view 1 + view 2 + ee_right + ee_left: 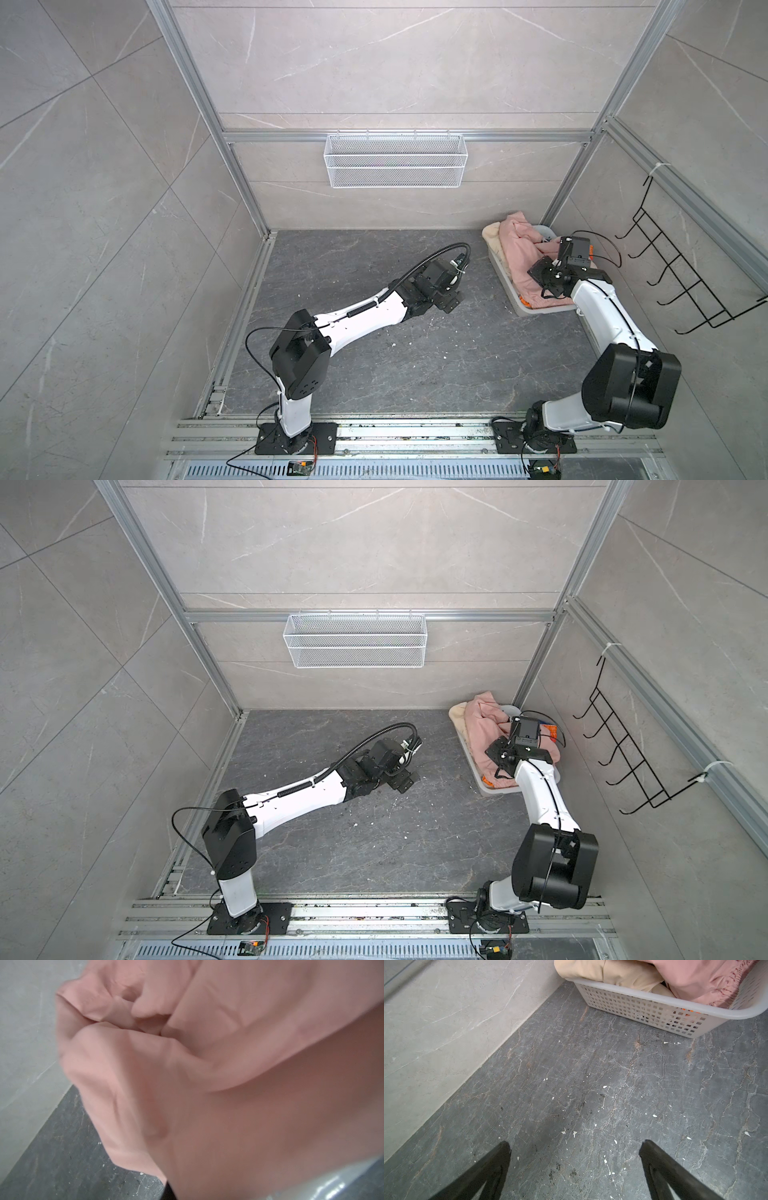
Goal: Fold and stack the shorts
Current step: 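Grasp the pink shorts waistband with the right gripper and lift from basket, then pull the pink shorts out and drop them on the floor with right gripper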
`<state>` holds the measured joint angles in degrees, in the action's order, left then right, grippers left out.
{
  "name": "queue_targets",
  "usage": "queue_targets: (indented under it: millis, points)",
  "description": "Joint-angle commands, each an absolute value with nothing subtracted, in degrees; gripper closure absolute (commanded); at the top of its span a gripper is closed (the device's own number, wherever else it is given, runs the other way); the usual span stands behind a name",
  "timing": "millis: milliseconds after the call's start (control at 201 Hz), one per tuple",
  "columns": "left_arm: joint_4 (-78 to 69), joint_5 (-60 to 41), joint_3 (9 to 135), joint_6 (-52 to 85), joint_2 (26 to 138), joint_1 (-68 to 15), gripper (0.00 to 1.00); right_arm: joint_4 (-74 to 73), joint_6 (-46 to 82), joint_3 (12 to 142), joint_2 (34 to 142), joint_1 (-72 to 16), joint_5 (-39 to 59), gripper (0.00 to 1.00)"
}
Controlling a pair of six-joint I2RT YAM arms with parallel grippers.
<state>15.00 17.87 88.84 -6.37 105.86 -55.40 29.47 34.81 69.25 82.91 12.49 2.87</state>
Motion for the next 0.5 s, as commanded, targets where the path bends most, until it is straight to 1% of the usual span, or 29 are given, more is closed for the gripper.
queue_targets:
  millis: [0, 115, 174, 264, 309, 359, 433, 493]
  points:
    - [13.1, 18.1, 88.8, -4.5, 101.0, -55.3, 0.0, 31.9, 33.9, 75.9, 75.9, 12.5, 6.2, 1.0]
    - [12.0, 19.1, 88.6, -3.6, 98.5, -55.2, 0.0, 33.6, 35.7, 83.5, 72.4, 12.0, 13.5, 1.0]
    - [11.3, 21.0, 88.3, -2.6, 96.5, -54.9, 0.0, 33.0, 37.7, 88.5, 71.3, 9.5, 16.8, 1.0]
    - [10.1, 22.3, 86.4, -0.5, 92.7, -53.8, 0.0, 30.4, 38.1, 96.5, 71.3, -0.3, 18.8, 1.0]
    - [9.1, 22.3, 84.6, 1.4, 90.2, -52.7, 0.0, 29.3, 36.6, 101.0, 72.5, -8.2, 18.2, 1.0]
    - [7.6, 21.9, 81.3, 4.8, 87.0, -50.9, 0.0, 28.5, 35.6, 104.2, 74.5, -14.5, 18.8, 1.0]
    - [5.5, 20.5, 75.4, 11.8, 82.1, -47.0, 0.0, 29.0, 35.4, 105.6, 78.4, -19.0, 19.4, 1.0]
    - [4.1, 18.8, 69.9, 18.1, 78.5, -43.2, 0.0, 30.5, 35.9, 103.8, 82.5, -19.8, 20.0, 0.94]
